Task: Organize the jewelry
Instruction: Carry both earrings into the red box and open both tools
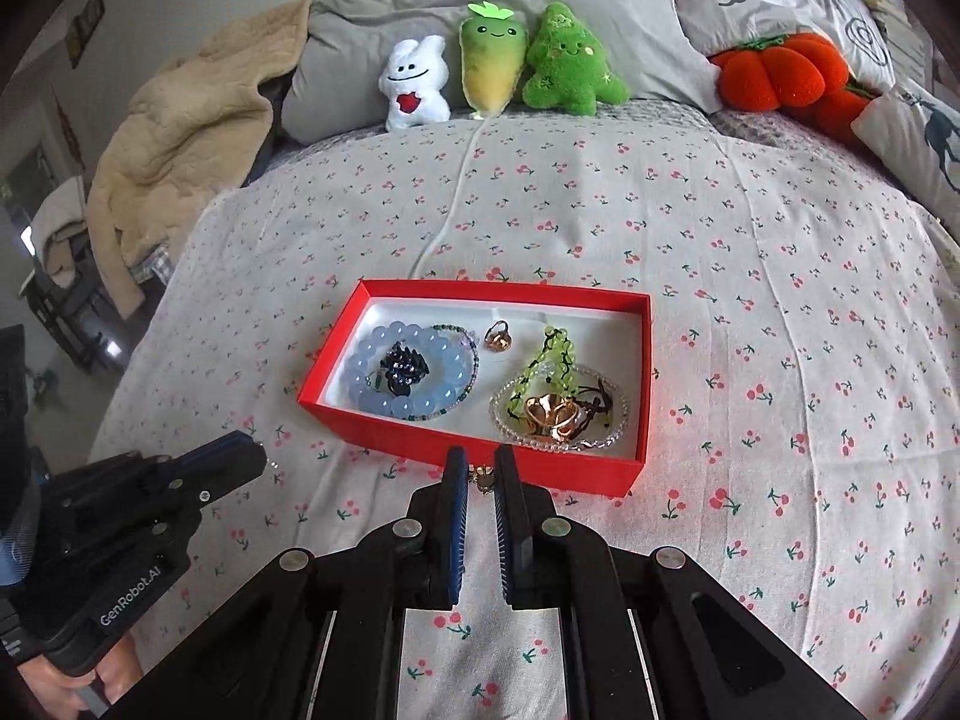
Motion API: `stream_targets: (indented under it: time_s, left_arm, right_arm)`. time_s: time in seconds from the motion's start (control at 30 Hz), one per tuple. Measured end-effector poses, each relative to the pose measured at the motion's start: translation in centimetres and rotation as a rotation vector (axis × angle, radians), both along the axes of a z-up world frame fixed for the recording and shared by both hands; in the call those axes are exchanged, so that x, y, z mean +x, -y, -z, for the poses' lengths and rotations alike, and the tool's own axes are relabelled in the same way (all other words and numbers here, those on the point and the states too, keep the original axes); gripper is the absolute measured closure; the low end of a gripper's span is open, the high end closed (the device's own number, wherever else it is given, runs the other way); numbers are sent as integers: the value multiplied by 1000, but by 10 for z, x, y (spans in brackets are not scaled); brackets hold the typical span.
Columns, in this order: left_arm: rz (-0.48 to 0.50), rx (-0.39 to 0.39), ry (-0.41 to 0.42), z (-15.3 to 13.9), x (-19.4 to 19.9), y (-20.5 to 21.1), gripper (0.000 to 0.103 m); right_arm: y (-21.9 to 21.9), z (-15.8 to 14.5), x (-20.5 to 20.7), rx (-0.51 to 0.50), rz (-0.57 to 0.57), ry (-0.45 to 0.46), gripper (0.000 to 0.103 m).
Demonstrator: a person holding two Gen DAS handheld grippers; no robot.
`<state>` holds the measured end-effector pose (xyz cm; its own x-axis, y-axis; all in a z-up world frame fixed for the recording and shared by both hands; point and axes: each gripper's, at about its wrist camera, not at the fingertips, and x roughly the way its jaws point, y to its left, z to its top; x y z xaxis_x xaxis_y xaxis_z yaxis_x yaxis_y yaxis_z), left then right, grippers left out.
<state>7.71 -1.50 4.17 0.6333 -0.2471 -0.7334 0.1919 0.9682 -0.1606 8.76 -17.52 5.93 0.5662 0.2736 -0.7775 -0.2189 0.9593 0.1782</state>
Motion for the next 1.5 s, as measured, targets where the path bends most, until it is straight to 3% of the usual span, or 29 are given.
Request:
stream_targets:
  time_s: [0.57, 0.7, 0.87, 0.93, 1.37, 1.5]
  left_arm:
    - [-14, -47, -22, 17, 51, 18, 95]
    - [-17, -28, -15, 16, 50, 18, 80]
    - [-20, -2, 2, 4, 39, 12, 76]
    - [-24, 8, 5, 1, 35, 9, 68]
    - [-28, 74, -32, 10, 22, -8, 63]
    - [-34, 90, -29, 12, 18, -7, 39]
  right_arm:
    - [7, 2, 33, 8, 20, -15, 94]
    - [8, 5, 37, 8, 26, -20, 94]
    - [12, 5, 44, 14, 51, -19, 94]
    - [14, 5, 49, 23, 65, -20, 94]
    - [6, 22, 85, 95, 88, -45, 92]
    - [7, 18, 86, 101, 86, -46, 90]
